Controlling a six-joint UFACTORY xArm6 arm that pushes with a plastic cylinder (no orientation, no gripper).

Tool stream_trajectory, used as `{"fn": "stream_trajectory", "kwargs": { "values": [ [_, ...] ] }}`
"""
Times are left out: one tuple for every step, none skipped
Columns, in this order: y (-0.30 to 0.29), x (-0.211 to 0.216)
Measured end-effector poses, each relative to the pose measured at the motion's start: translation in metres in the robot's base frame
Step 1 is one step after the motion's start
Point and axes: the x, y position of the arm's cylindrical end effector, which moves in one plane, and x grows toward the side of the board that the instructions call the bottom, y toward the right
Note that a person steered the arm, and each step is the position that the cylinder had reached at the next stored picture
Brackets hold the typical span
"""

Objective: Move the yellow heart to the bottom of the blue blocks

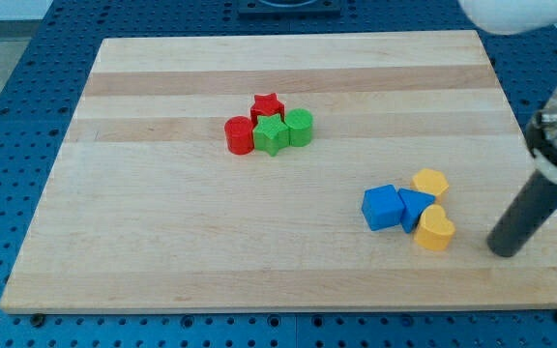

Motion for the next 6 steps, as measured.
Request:
{"fn": "stream_trajectory", "kwargs": {
  "values": [
    [-0.031,0.001],
    [-0.061,0.001],
    [-0.079,0.001],
    [-0.080,0.001],
    [-0.080,0.001],
    [-0.079,0.001]
  ]
}}
